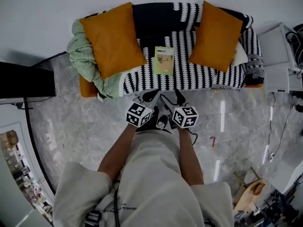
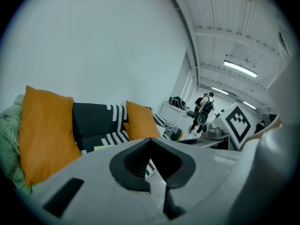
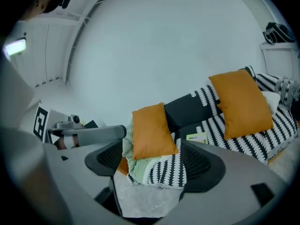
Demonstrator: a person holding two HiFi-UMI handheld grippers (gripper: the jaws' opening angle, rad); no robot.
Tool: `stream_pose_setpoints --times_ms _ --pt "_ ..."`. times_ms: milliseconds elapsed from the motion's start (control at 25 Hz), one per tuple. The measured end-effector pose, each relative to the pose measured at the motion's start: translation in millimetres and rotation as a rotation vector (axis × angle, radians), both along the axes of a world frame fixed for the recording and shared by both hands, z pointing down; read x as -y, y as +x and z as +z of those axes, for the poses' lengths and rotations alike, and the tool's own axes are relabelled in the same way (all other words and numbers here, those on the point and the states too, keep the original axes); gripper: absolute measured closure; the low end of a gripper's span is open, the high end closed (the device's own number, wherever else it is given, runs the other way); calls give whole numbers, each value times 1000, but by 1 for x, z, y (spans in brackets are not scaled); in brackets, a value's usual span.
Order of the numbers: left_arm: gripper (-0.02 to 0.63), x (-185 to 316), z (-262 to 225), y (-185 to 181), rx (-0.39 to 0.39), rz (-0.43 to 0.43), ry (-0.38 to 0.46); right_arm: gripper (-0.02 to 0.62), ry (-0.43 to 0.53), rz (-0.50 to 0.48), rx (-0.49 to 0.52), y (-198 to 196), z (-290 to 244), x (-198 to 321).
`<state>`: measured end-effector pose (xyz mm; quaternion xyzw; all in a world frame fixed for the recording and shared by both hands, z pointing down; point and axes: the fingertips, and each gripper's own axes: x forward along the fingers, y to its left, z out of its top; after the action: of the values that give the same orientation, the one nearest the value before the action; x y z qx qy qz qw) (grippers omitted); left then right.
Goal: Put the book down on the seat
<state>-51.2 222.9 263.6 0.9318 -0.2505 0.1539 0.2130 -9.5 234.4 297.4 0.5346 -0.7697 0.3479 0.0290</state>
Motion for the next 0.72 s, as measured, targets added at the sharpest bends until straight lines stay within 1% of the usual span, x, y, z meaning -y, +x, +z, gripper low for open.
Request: stream_pose_setpoints --times_ms 80,200,280,440,560,720 --pt "597 -6 -3 -6 4 -25 12 193 35 -11 -24 -2 -9 -4" --pt "598 -17 -1 -16 64 -78 28 192 77 11 -30 1 -20 -14" --pt "597 -26 -1 -21 86 -95 32 192 88 24 -38 0 -24 -23" --pt "597 -46 -4 -26 91 -97 43 192 100 17 -55 -7 -29 -41" --pt "598 -64 -4 -30 85 -90 23 193 104 14 -85 -11 -33 -55" --pt "597 -92 2 -42 90 -87 -3 193 98 93 -138 -5 -33 -76"
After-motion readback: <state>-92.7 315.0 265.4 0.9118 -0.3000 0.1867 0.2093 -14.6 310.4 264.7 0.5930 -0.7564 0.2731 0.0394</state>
